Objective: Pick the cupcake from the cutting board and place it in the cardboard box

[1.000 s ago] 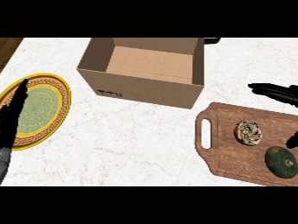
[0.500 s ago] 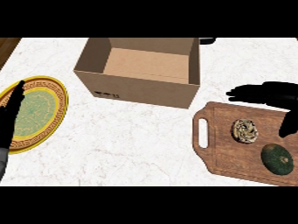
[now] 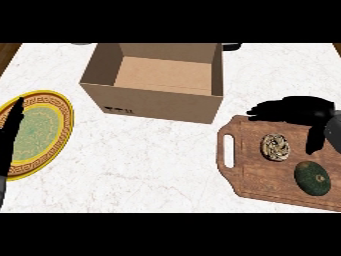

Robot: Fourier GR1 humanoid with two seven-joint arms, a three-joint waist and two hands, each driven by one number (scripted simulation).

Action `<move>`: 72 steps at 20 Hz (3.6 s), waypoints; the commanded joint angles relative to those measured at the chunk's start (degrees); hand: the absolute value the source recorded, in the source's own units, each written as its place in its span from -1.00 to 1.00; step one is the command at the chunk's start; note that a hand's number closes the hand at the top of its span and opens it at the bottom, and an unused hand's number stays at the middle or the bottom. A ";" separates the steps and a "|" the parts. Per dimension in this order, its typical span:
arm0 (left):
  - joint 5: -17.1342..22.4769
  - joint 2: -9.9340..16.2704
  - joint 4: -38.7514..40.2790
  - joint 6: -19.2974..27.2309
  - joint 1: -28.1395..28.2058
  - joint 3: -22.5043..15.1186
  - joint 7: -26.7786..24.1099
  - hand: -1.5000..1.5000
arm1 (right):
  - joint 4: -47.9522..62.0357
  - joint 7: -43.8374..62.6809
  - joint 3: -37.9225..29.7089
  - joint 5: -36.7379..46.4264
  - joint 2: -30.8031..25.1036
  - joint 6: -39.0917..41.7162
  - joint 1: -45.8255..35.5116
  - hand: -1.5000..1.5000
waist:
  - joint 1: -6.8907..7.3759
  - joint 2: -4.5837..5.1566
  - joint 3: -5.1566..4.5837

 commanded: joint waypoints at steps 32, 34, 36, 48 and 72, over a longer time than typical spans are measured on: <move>-4.80 -4.72 -1.36 -3.57 1.66 5.54 -0.06 0.00 | -3.40 1.84 -3.16 9.26 5.42 0.76 6.99 1.00 | -0.35 -0.02 -0.01; -5.66 -4.05 -4.77 -3.41 1.57 4.82 4.23 0.00 | -12.00 4.76 -5.23 7.81 4.90 -3.80 10.28 1.00 | -1.05 -0.31 -0.01; -6.59 -5.30 0.38 -3.02 -2.14 4.91 2.10 0.00 | -9.57 3.84 -6.59 8.45 6.77 -6.98 10.33 1.00 | -1.20 -0.07 -0.02; -5.67 -3.95 0.76 -2.90 2.67 8.66 0.92 0.00 | -3.03 38.28 -24.56 3.07 12.25 -13.44 14.79 1.00 | -8.23 -2.40 -0.53; -6.03 -5.05 -1.72 -4.53 3.80 6.62 -0.16 0.00 | -27.72 122.61 -17.80 31.93 38.91 -29.78 -7.62 1.00 | -1.24 -1.56 -0.25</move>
